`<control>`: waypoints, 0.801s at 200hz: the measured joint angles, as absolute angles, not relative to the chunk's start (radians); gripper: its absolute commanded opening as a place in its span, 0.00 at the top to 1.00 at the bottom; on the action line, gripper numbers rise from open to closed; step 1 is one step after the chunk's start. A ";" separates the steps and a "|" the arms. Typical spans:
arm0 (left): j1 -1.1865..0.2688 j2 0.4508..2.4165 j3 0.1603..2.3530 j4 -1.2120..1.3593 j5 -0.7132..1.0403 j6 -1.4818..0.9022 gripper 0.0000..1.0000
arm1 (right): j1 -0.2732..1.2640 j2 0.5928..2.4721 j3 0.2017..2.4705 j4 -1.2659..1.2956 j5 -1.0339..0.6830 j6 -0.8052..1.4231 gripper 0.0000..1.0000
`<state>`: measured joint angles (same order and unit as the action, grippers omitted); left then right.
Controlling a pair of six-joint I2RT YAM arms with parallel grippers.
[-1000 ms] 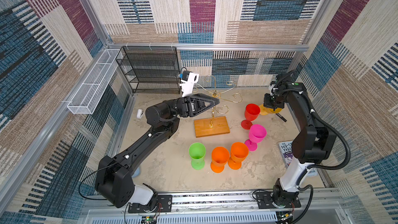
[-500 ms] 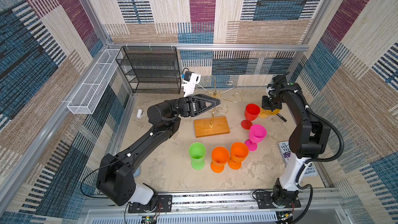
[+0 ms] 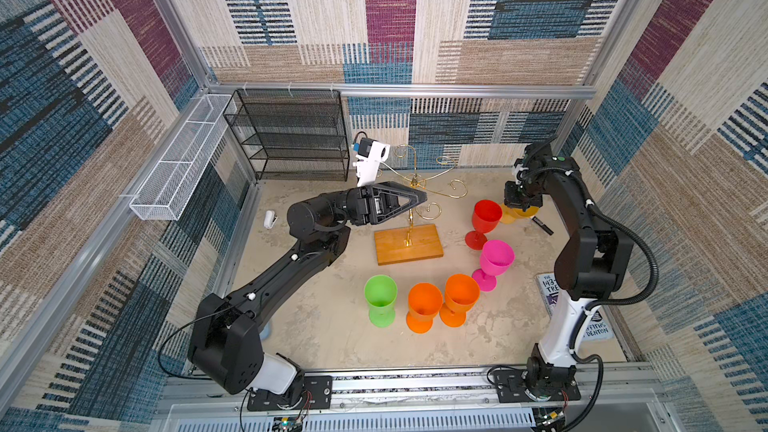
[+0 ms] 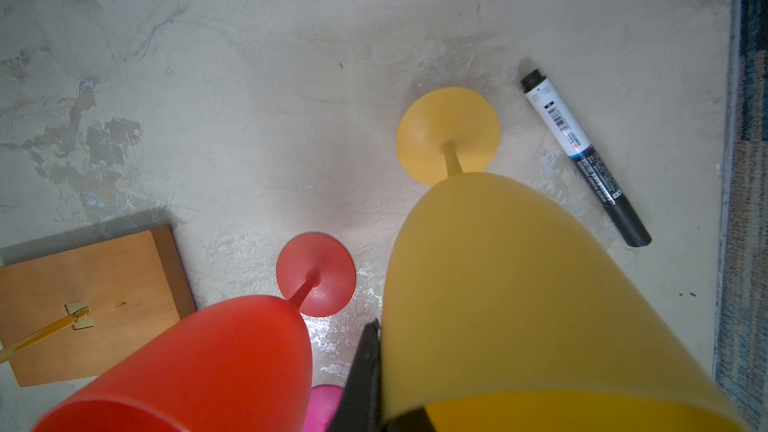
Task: Take the wine glass off the wine glass rack
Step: 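Lower the yellow glass upright onto the table beside the red glass with the right gripper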
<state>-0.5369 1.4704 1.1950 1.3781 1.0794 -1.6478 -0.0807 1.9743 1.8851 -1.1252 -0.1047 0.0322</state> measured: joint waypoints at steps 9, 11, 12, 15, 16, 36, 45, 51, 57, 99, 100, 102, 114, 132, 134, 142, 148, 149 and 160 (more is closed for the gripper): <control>-0.537 1.472 1.195 1.378 1.079 -1.648 0.55 | -0.081 1.970 1.885 -1.130 -0.104 0.033 1.00; -0.537 1.472 1.195 1.378 1.079 -1.648 0.55 | -0.080 1.969 1.885 -1.132 -0.104 0.033 1.00; -0.537 1.472 1.195 1.378 1.079 -1.648 0.55 | -0.080 1.969 1.885 -1.133 -0.104 0.033 1.00; -0.537 1.473 1.195 1.378 1.079 -1.648 0.55 | -0.080 1.967 1.885 -1.137 -0.104 0.033 1.00; -0.537 1.473 1.195 1.378 1.079 -1.648 0.55 | -0.080 1.965 1.885 -1.139 -0.104 0.033 1.00; -0.539 1.478 1.196 1.378 1.079 -1.648 0.55 | -0.080 1.940 1.889 -1.173 -0.101 0.037 1.00; -0.540 1.480 1.196 1.377 1.079 -1.648 0.55 | -0.080 1.931 1.897 -1.181 -0.101 0.037 1.00; -0.542 1.482 1.198 1.377 1.079 -1.648 0.55 | -0.080 1.927 1.903 -1.183 -0.101 0.037 1.00; -0.543 1.485 1.200 1.378 1.079 -1.648 0.55 | -0.080 1.924 1.907 -1.185 -0.101 0.038 1.00; -0.555 1.499 1.208 1.376 1.079 -1.648 0.55 | -0.080 1.949 1.916 -1.209 -0.113 0.049 1.00; -0.555 1.499 1.208 1.376 1.079 -1.648 0.55 | -0.080 1.950 1.916 -1.209 -0.113 0.049 1.00; -0.556 1.499 1.208 1.376 1.079 -1.648 0.55 | -0.080 1.951 1.917 -1.210 -0.113 0.049 1.00; -0.558 1.499 1.208 1.380 1.080 -1.648 0.55 | -0.080 1.954 1.922 -1.214 -0.113 0.052 1.00; -0.560 1.499 1.208 1.378 1.080 -1.648 0.55 | -0.080 1.955 1.927 -1.216 -0.113 0.052 1.00; -0.560 1.499 1.208 1.378 1.080 -1.648 0.55 | -0.080 1.956 1.927 -1.216 -0.113 0.052 1.00; -0.561 1.499 1.208 1.379 1.080 -1.648 0.55 | -0.080 1.959 1.926 -1.217 -0.113 0.053 1.00; -0.563 1.499 1.208 1.379 1.080 -1.648 0.55 | -0.080 1.963 1.924 -1.217 -0.113 0.056 1.00; -0.563 1.499 1.208 1.379 1.080 -1.648 0.55 | -0.080 1.963 1.924 -1.217 -0.112 0.056 1.00; -0.563 1.500 1.208 1.379 1.081 -1.648 0.55 | -0.080 1.969 1.919 -1.219 -0.112 0.056 1.00</control>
<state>-0.5632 1.4998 1.2079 1.3788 1.0805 -1.6478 -0.0799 1.9686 1.9190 -1.2194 -0.1123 0.0559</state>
